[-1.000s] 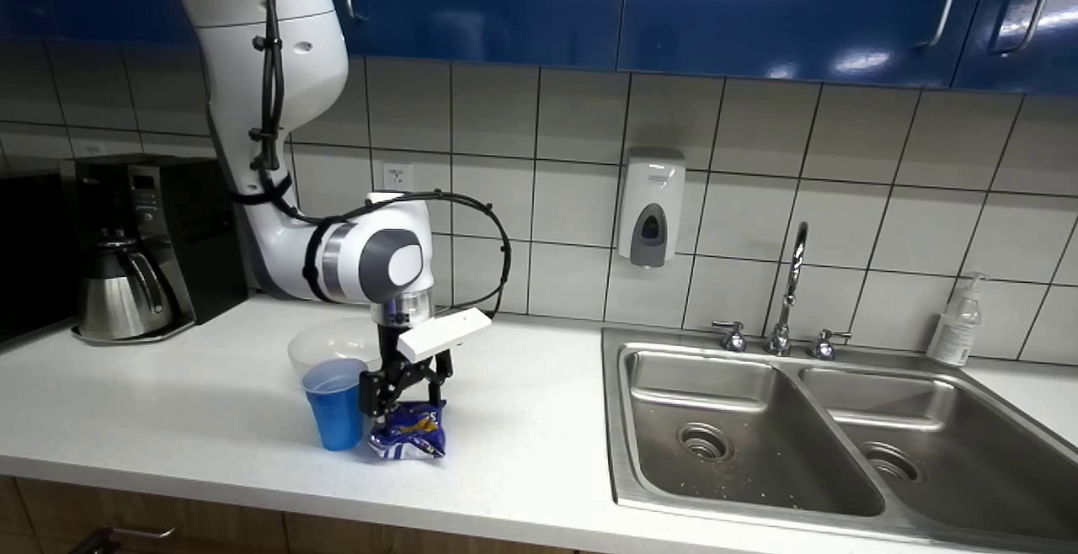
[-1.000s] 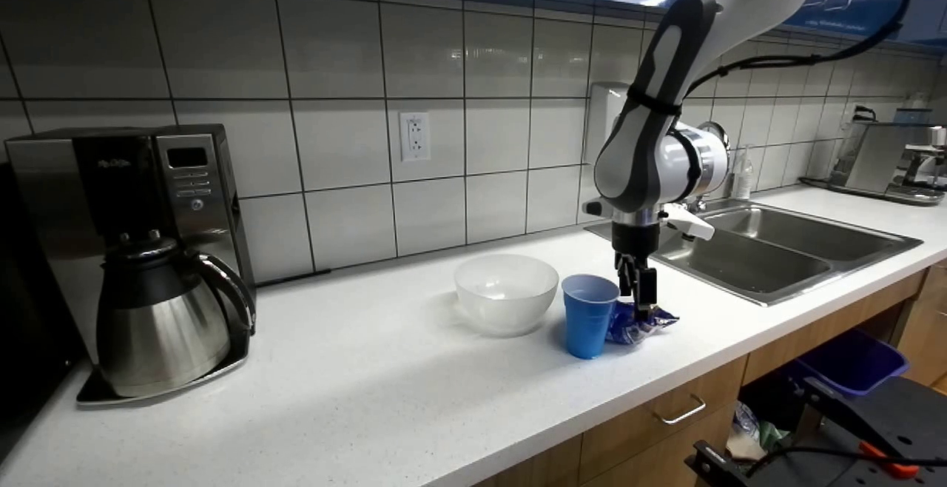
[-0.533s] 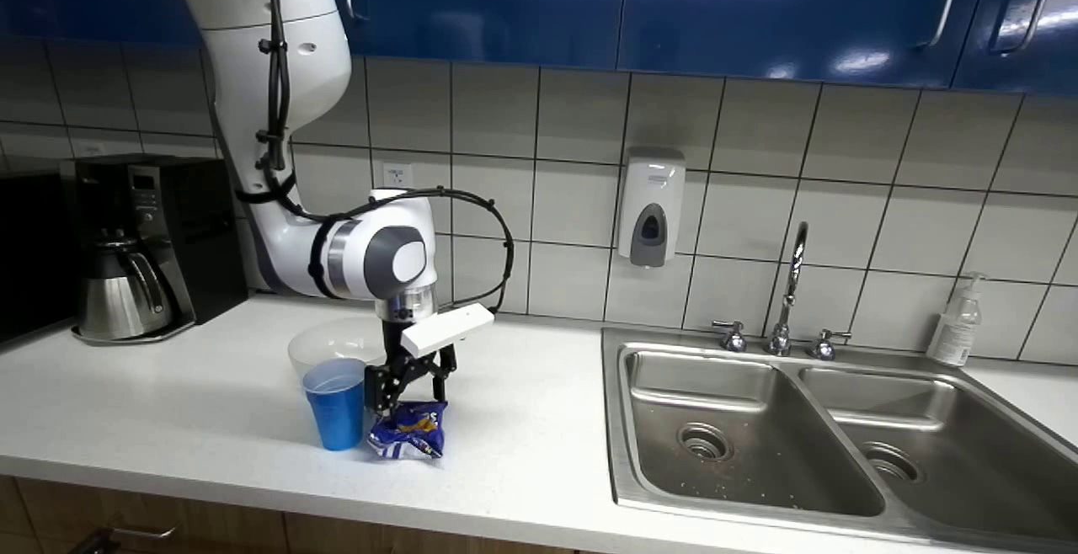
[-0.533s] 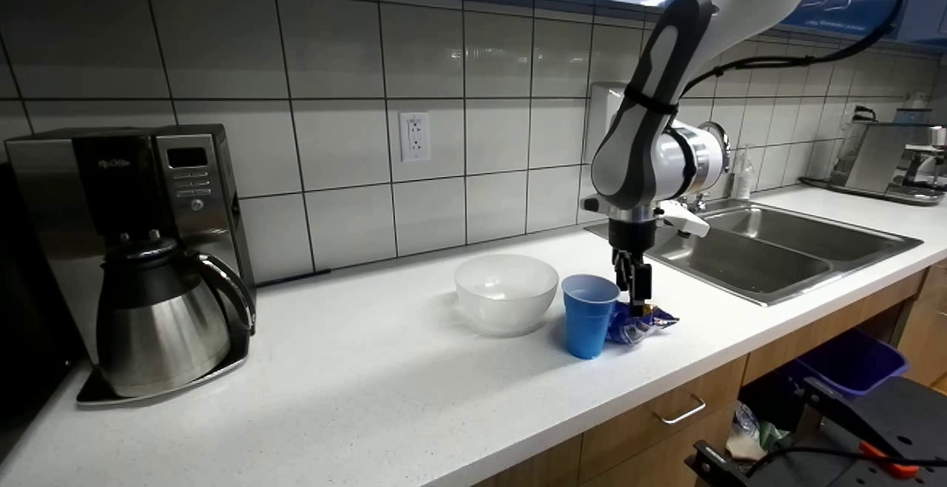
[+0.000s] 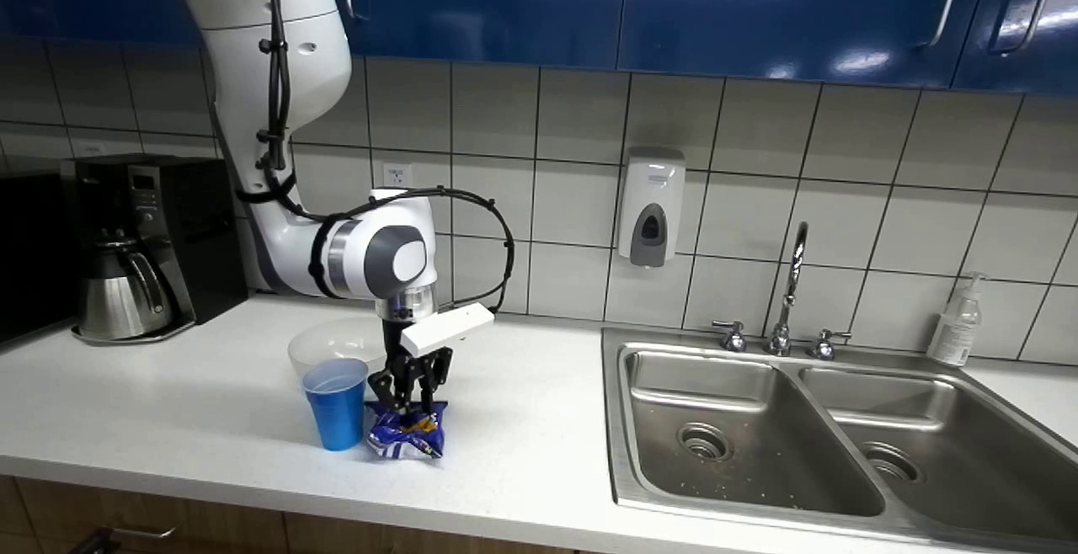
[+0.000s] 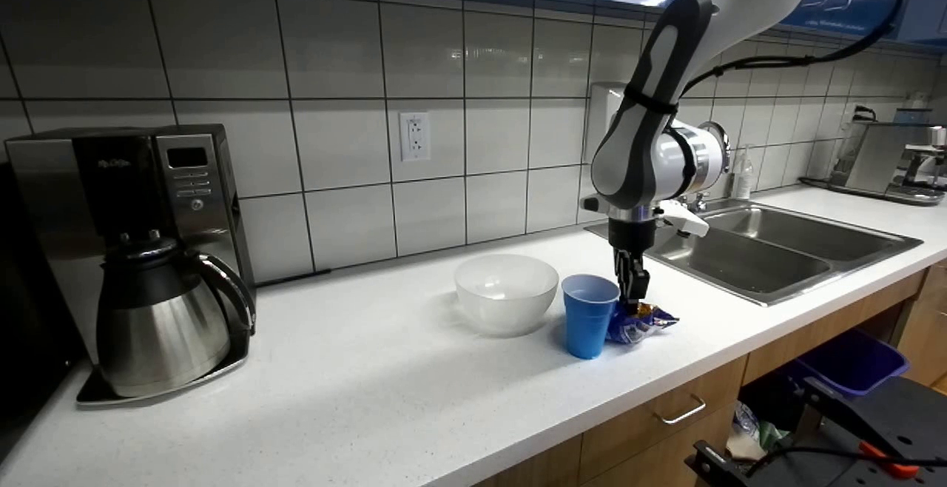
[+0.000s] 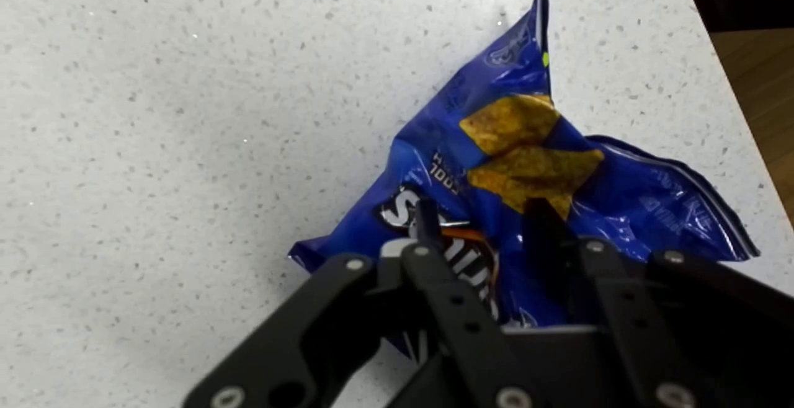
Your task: Put the blue packet inside the plastic bowl
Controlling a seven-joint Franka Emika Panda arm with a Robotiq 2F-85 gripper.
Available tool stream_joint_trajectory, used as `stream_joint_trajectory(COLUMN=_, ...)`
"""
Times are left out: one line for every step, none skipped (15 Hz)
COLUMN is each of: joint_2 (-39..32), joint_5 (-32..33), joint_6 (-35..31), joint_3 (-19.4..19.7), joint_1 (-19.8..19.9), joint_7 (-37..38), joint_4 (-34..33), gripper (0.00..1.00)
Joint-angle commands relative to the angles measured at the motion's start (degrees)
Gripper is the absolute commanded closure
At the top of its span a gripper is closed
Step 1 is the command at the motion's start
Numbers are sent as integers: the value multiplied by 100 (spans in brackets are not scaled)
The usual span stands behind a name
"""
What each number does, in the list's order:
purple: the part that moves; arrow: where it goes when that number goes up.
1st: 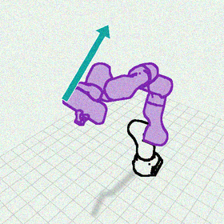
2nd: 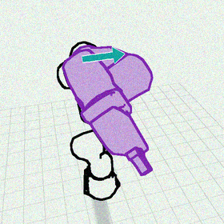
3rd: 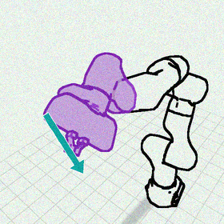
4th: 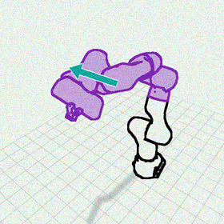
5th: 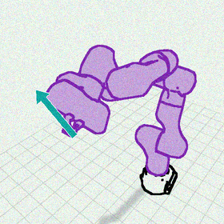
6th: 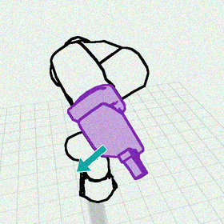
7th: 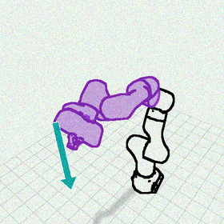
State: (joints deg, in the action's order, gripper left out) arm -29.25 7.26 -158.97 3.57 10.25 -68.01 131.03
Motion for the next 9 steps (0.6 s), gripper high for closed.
stream_joint_trajectory(joint_2=11, joint_5=204, joint_6=113, joint_3=-23, joint_1=41, joint_7=229, joint_4=-83, gripper=88)
stream_joint_trajectory(joint_2=8, joint_5=210, joint_6=109, joint_3=-18, joint_1=37, joint_7=239, joint_4=-83, gripper=97)
stream_joint_trajectory(joint_2=5, joint_5=218, joint_6=107, joint_3=-11, joint_1=31, joint_7=250, joint_4=-82, gripper=100)
stream_joint_trajectory(joint_2=5, joint_5=230, joint_6=105, joint_3=-6, joint_1=28, joint_7=257, joint_4=-80, gripper=100)
stream_joint_trajectory(joint_2=10, joint_5=245, joint_6=112, joint_3=0, joint_1=22, joint_7=267, joint_4=-76, gripper=100)
stream_joint_trajectory(joint_2=39, joint_5=279, joint_6=143, joint_3=36, joint_1=-10, joint_7=319, joint_4=-66, gripper=100)
stream_joint_trajectory(joint_2=154, joint_5=345, joint_6=340, joint_3=111, joint_1=-54, joint_7=376, joint_4=-52, gripper=100)
stream_joint_trajectory(joint_2=224, joint_5=393, joint_6=391, joint_3=149, joint_1=-60, joint_7=442, joint_4=-41, gripper=100)
stream_joint_trajectory(joint_2=319, joint_5=416, joint_6=487, joint_3=133, joint_1=-6, joint_7=453, joint_4=-31, gripper=100)
